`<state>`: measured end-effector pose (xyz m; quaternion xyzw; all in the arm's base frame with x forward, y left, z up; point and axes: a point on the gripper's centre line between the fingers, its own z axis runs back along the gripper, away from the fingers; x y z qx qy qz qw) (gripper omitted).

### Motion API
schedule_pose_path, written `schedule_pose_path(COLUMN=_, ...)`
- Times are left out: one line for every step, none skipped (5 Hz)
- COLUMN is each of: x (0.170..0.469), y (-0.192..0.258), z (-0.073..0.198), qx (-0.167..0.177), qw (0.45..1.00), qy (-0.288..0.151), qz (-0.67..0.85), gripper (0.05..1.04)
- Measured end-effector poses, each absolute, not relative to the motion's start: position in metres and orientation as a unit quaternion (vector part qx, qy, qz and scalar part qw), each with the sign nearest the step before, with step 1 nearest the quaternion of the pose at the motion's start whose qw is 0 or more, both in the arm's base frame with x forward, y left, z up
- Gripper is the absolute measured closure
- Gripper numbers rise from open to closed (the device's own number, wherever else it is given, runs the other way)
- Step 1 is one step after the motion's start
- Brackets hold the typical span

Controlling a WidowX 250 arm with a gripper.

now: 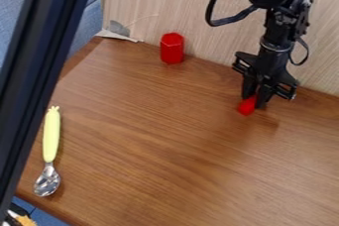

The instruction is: Move the red object to the front of the table near the spoon

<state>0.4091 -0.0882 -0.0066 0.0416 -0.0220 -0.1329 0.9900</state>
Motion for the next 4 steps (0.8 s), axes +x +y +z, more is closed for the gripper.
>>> schedule_pose_path(x=0.406, y=-0.086, z=0.016, qx=0.045, qw=0.992, qy=-0.035, qz=-0.108, gripper=0.809)
schedule_pose_path(x=0.405, y=-0.086, z=0.050, qx=0.029, qw=0.991, qy=-0.082, qz=-0.099, gripper=0.809)
schedule_pose_path(x=0.396, y=-0.073, z=0.083, qx=0.034, qw=0.988, qy=-0.111, qz=-0.101, gripper=0.809)
schedule_pose_path(x=0.373, y=-0.055, z=0.109, qx=0.039, qw=0.987, qy=-0.133, qz=-0.087, gripper=0.810)
